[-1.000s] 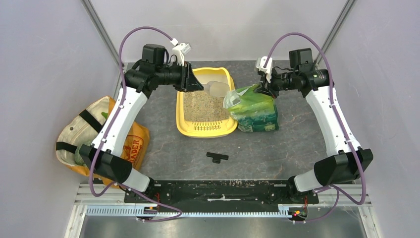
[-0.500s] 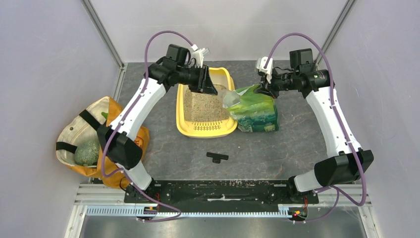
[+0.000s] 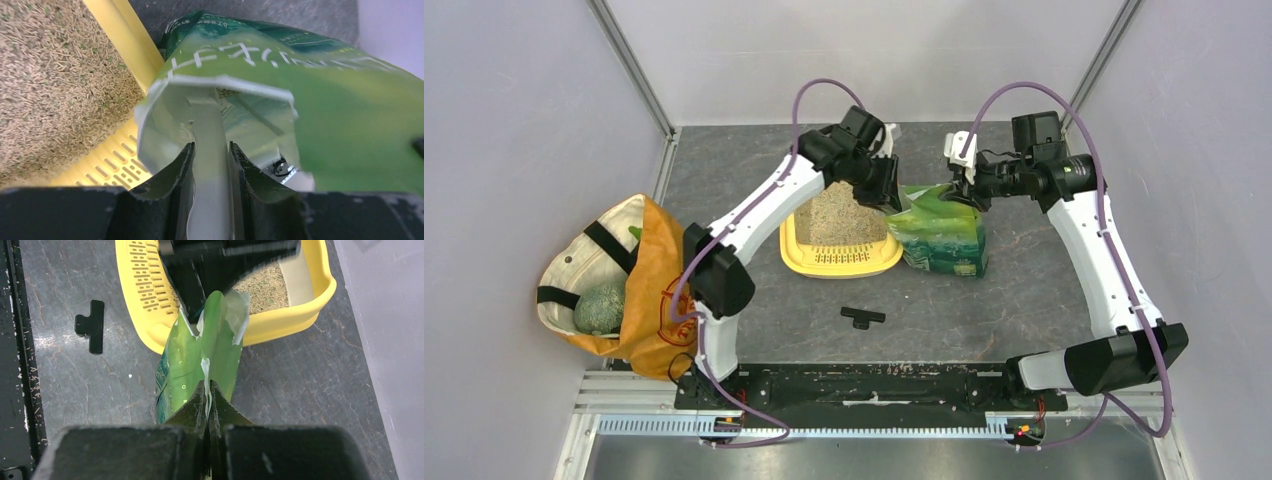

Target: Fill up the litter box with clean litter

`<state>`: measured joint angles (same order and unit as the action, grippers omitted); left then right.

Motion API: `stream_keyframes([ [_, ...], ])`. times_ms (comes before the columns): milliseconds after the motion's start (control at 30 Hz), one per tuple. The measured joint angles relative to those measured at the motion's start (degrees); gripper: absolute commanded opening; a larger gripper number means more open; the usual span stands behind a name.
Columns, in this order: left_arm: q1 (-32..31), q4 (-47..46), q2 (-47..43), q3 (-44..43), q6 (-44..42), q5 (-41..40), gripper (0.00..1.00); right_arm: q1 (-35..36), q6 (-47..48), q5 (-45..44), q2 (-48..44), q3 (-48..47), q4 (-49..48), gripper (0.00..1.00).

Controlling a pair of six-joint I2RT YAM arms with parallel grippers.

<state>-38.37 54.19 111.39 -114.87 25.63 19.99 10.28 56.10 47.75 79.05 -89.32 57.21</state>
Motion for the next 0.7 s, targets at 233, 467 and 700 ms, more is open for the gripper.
stream_keyframes([
  [233,-2.7,1.2,7.6,-3.9,2.8,-1.7,0.02,0.1,2.0,0.2,-1.5,1.9,0.7,0.00],
  [467,-4.3,1.5,12.0,-6.6,3.3,-2.1,0.02,0.1,2.4,-0.1,-1.4,2.4,0.8,0.00],
  [700,-4.8,0.9,14.5,-7.5,3.6,0.0,0.02,0.0,2.5,-1.1,-0.6,2.4,0.8,0.00],
])
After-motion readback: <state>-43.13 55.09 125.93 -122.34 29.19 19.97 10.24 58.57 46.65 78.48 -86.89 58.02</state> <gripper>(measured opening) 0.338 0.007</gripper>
